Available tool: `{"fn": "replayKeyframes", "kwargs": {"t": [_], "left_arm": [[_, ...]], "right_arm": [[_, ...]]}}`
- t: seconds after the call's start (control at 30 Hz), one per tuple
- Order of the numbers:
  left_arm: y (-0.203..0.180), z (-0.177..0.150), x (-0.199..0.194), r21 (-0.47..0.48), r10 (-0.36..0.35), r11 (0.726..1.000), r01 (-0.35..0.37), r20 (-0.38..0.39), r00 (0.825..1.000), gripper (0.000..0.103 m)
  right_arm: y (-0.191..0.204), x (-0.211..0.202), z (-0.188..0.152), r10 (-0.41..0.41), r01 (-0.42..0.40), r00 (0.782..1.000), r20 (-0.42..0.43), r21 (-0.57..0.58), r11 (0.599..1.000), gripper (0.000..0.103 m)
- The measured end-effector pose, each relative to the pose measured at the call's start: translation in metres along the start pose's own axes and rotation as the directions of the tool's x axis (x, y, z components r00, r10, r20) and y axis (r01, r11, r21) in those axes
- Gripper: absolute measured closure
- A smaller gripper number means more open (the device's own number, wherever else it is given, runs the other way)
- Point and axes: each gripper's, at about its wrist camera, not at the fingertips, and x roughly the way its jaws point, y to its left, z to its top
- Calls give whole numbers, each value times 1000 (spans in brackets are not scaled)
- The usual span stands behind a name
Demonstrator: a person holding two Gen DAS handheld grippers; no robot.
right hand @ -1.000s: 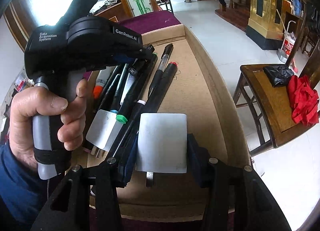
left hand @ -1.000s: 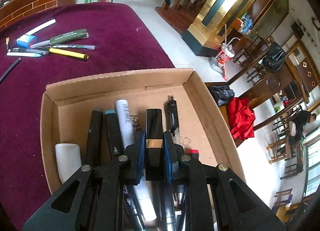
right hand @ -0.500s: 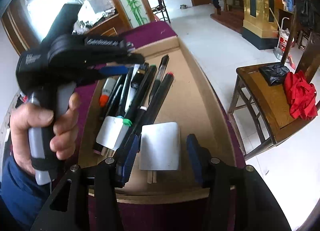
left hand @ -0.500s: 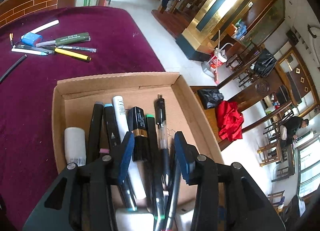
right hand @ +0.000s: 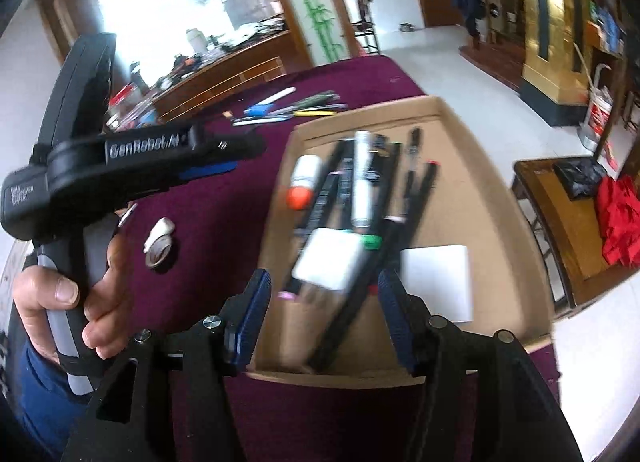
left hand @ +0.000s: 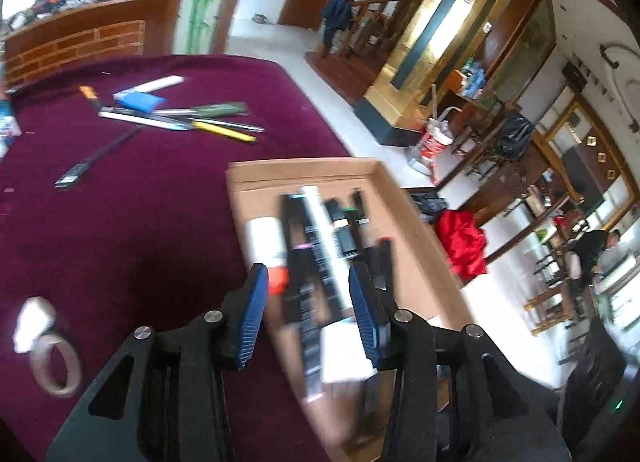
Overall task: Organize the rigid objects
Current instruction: 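Grasp the white bottle with the left gripper while the right moves to the tape roll, then grasp the black tape roll with the right gripper while the left holds the bottle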
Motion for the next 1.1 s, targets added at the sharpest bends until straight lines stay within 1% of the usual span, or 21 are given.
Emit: {"fn": "replayKeyframes", "kwargs": {"t": [0.03,0.1,0.17,0.27,0.3,0.37,0.43,0.5,0.57,0.67,0.7,0.77,0.83,0.97,1.03,1.07,1.1], "left_arm": [[11,-5,-9,5,20,1000,-20,14,1000,64],[33,-11,-20,12,74,997,-74,20,997,59],[63,-17,-30,-2,161,987,-161,23,987,58],[103,-23,-41,-26,235,972,-234,22,972,59],[122,-24,-44,-54,269,962,-267,30,963,59],[147,-24,-43,-101,302,949,-299,10,953,59],[171,-27,-37,-154,286,946,-284,-14,958,59],[185,-29,-29,-181,276,944,-277,-31,961,59],[191,-32,-20,-194,251,947,-258,-59,966,66],[195,-40,-12,-208,197,955,-209,-78,977,71],[196,-41,-11,-214,194,955,-207,-77,978,71],[193,-42,-12,-207,211,953,-223,-77,974,73],[192,-43,-14,-196,241,947,-253,-84,967,75],[193,-54,-24,-192,280,936,-296,-103,954,76],[194,-63,-31,-181,309,929,-323,-100,946,76],[196,-66,-34,-181,313,928,-326,-97,945,76],[200,-68,-35,-182,319,925,-332,-99,943,76]], "right_arm": [[6,2,0,4,-4,1000,-2,-11,1000,52],[22,7,-1,14,-14,1000,-12,-41,999,52],[38,13,-2,24,-26,999,-27,-69,997,52],[54,20,-5,30,-34,999,-42,-99,995,52],[59,23,-6,30,-35,998,-48,-105,994,52],[68,29,-9,35,-42,997,-64,-112,993,52],[74,33,-11,41,-50,996,-76,-119,992,52],[79,38,-14,40,-51,995,-90,-130,990,52],[83,41,-16,41,-55,994,-103,-134,990,52],[87,45,-17,49,-66,991,-122,-134,989,52],[89,46,-16,55,-72,990,-128,-135,988,52],[94,49,-14,62,-81,989,-135,-139,987,52],[101,52,-11,65,-85,988,-139,-148,985,52],[125,62,-7,79,-111,983,-164,-190,976,52],[140,72,-3,76,-114,982,-175,-218,969,49],[146,78,-1,72,-113,981,-177,-230,967,45],[152,83,0,71,-114,981,-180,-239,964,43]]}}
